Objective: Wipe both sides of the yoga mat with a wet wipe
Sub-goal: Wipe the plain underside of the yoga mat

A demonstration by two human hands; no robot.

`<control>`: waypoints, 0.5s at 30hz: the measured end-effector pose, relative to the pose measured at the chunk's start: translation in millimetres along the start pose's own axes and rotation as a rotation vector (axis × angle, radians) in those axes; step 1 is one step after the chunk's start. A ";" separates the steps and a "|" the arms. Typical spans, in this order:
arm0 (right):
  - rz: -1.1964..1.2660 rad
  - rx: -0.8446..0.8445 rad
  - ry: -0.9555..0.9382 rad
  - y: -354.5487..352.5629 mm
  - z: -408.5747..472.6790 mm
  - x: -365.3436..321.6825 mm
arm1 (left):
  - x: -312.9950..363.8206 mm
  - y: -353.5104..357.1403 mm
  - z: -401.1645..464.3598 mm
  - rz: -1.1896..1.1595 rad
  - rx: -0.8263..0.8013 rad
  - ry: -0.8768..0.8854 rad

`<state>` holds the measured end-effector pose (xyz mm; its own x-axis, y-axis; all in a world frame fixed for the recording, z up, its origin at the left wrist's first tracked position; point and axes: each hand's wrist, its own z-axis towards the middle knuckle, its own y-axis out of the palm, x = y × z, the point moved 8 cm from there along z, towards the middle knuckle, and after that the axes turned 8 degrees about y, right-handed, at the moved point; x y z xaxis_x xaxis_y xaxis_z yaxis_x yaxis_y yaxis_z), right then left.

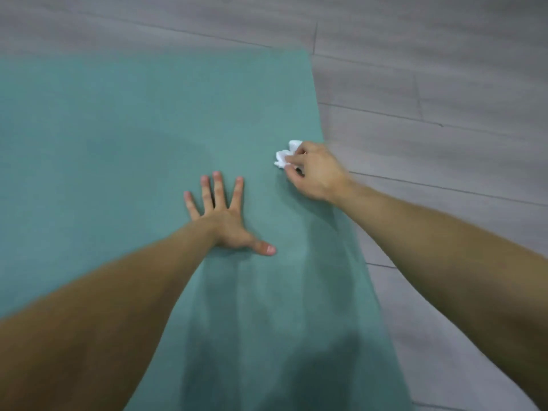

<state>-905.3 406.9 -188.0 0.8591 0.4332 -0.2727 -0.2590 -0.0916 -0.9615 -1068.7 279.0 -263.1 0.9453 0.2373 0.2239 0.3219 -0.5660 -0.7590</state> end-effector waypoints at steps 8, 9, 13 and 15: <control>0.149 -0.023 -0.459 10.6 -1.2 -4.1 | -1.0 -1.1 -3.9 -0.008 -0.077 -0.004; 0.116 0.023 -0.338 8.8 39.0 14.7 | -0.9 -0.4 -3.2 -0.007 -0.092 -0.008; 0.126 0.064 0.058 -1.7 110.4 54.5 | -2.2 -0.5 -2.1 0.008 -0.107 -0.045; 0.166 0.006 -0.089 3.2 58.7 28.6 | -0.4 0.5 -3.2 0.010 -0.127 -0.044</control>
<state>-907.5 471.5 -196.9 0.7619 0.4904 -0.4231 -0.3966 -0.1631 -0.9034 -1068.8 276.1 -261.6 0.9460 0.2645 0.1876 0.3196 -0.6629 -0.6771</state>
